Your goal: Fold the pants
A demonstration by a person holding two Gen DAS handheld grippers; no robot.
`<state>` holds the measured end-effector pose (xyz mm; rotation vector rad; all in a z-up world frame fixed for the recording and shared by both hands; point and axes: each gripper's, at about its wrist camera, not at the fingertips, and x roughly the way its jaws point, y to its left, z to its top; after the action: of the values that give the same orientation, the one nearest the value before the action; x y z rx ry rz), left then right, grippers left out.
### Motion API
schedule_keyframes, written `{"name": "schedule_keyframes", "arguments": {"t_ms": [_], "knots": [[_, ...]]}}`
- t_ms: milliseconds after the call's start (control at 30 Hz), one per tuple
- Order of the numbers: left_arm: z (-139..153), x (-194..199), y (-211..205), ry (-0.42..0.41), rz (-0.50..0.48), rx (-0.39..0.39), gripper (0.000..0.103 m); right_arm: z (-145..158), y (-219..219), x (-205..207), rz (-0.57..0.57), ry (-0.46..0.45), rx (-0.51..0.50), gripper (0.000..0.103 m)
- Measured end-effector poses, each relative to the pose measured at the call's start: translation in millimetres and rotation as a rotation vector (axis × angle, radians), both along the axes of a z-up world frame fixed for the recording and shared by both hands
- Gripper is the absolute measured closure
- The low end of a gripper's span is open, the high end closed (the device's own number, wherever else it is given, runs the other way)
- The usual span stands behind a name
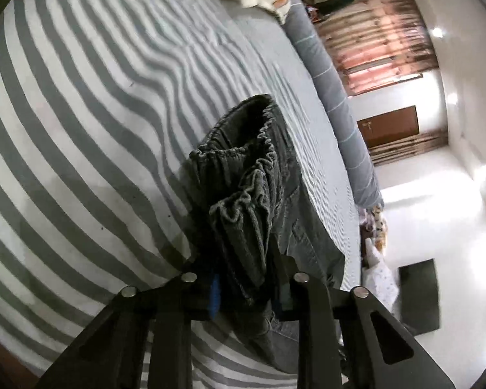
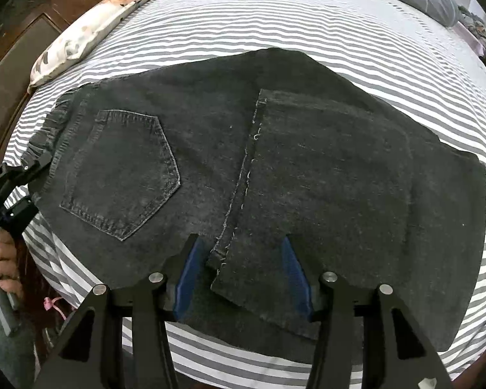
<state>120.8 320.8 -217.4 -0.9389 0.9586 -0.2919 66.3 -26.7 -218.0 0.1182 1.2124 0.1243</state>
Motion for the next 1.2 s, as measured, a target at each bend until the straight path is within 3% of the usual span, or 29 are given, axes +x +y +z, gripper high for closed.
{"name": "schedule_keyframes", "arguments": {"t_ms": [300,467,600,767,1000,1200], "knots": [[17,-2,-16,-0.016,-0.008,0.126,0.084,1,-5,-2,-0.016,-0.002,0.025,0.054],[41,1,-30,-0.063,-0.038,0.194,0.084,-3,1,-3,0.045,-0.001,-0.008,0.050],[70,-1,-53,-0.113,-0.077,0.276,0.085,5,-17,-6,-0.010,-0.001,0.108,0.050],[112,-3,-100,-0.190,-0.161,0.378,0.086,15,-53,-18,-0.106,-0.014,0.231,0.050],[161,-15,-188,-0.320,-0.326,0.433,0.087,30,-119,-43,-0.206,-0.066,0.295,0.050],[177,-23,-267,-0.359,-0.448,0.432,0.087,27,-186,-71,-0.337,-0.075,0.360,0.049]]}}
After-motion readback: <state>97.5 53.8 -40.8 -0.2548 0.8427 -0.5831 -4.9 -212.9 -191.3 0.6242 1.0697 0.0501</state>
